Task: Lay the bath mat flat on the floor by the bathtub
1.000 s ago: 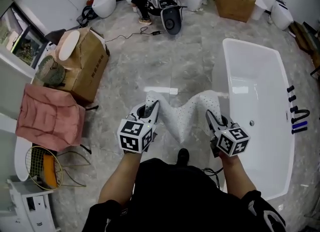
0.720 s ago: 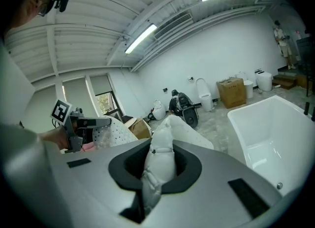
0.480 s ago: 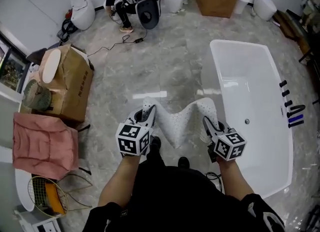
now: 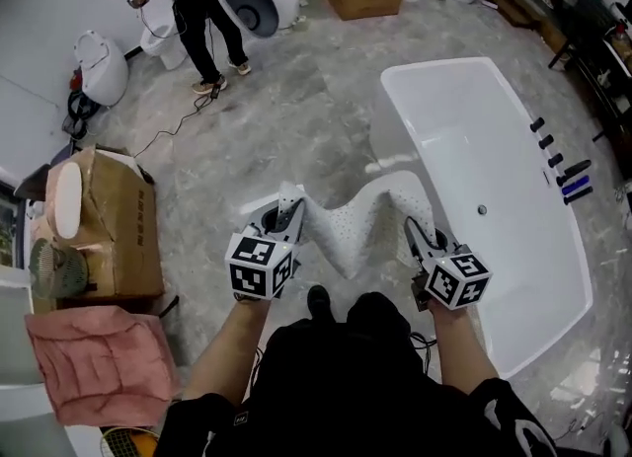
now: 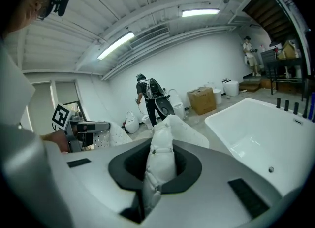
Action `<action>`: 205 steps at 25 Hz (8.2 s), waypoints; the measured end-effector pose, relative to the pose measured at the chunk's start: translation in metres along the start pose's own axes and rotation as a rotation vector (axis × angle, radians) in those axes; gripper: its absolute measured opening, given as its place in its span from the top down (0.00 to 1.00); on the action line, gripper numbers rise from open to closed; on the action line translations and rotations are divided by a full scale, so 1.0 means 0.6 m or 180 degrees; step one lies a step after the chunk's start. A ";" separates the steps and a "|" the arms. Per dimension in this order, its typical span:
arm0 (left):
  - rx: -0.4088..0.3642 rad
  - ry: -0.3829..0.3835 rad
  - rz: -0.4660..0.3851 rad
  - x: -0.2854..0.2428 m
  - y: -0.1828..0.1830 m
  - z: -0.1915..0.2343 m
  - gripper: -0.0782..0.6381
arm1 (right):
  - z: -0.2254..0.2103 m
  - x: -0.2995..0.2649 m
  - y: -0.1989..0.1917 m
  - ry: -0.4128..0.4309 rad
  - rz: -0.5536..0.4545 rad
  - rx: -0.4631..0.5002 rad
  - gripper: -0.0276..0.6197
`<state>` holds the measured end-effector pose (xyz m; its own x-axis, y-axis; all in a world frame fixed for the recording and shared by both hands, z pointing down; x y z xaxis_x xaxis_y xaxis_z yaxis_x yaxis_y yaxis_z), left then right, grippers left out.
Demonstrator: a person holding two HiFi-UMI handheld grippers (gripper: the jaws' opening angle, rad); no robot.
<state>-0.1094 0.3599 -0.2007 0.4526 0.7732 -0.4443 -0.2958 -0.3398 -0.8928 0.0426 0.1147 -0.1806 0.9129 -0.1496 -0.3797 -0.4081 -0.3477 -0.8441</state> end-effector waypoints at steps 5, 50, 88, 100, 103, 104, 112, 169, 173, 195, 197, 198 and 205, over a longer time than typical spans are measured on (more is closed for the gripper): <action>-0.0049 -0.0213 0.0044 -0.069 0.025 -0.006 0.85 | -0.035 0.018 -0.008 -0.0258 -0.0022 -0.0135 0.91; -0.1244 -0.2944 0.0944 -0.490 0.070 -0.158 0.85 | -0.072 0.101 -0.147 -0.2953 -0.0953 -0.2036 0.91; -0.1434 -0.2991 0.1500 -0.790 -0.423 -0.267 0.85 | -0.360 -0.058 -0.583 -0.3026 -0.0547 -0.2483 0.91; -0.1633 -0.2939 0.1608 -0.899 -0.581 -0.260 0.85 | -0.448 -0.135 -0.767 -0.3099 -0.0575 -0.2781 0.91; -0.1649 -0.2941 0.1634 -0.923 -0.622 -0.264 0.85 | -0.464 -0.157 -0.812 -0.3160 -0.0651 -0.2895 0.91; -0.1659 -0.2940 0.1647 -0.929 -0.635 -0.264 0.84 | -0.467 -0.165 -0.826 -0.3169 -0.0653 -0.2924 0.91; -0.1734 -0.2883 0.1708 -0.961 -0.728 -0.264 0.84 | -0.502 -0.187 -0.922 -0.3306 -0.0787 -0.3104 0.91; -0.2396 -0.3169 0.3465 -1.195 -1.228 0.005 0.85 | -0.644 -0.122 -1.444 -0.1245 0.3155 -0.2668 0.69; -0.2767 -0.3305 0.3414 -1.192 -1.212 0.004 0.82 | -0.665 -0.108 -1.415 -0.1503 0.3342 -0.2462 0.65; -0.4947 -0.3765 0.2622 -1.137 -1.035 -0.162 0.60 | -0.748 -0.300 -1.341 -0.1816 0.2792 -0.0870 0.68; -0.4747 -0.3856 0.2509 -1.133 -1.008 -0.182 0.59 | -0.748 -0.311 -1.340 -0.1793 0.2826 -0.0759 0.68; -0.4589 -0.3907 0.2476 -1.132 -0.995 -0.189 0.59 | -0.748 -0.316 -1.339 -0.1792 0.2823 -0.0723 0.68; -0.4213 -0.4182 0.2674 -1.123 -0.978 -0.222 0.60 | -0.754 -0.330 -1.341 -0.1844 0.2827 -0.0642 0.67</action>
<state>-0.1289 -0.0330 0.6124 -0.3729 -0.1128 -0.9210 0.8735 -0.3774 -0.3075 0.1929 0.0056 0.7451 0.1278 0.0190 -0.9916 -0.8663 -0.4847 -0.1209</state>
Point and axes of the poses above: the fingertips, and each gripper's own axes: x backward along the fingers, z to its left, y out of its top, the point moved 7 cm from there along x, backward along the fingers, and after that the axes turned 3 degrees about -x, right-handed, at the moved point
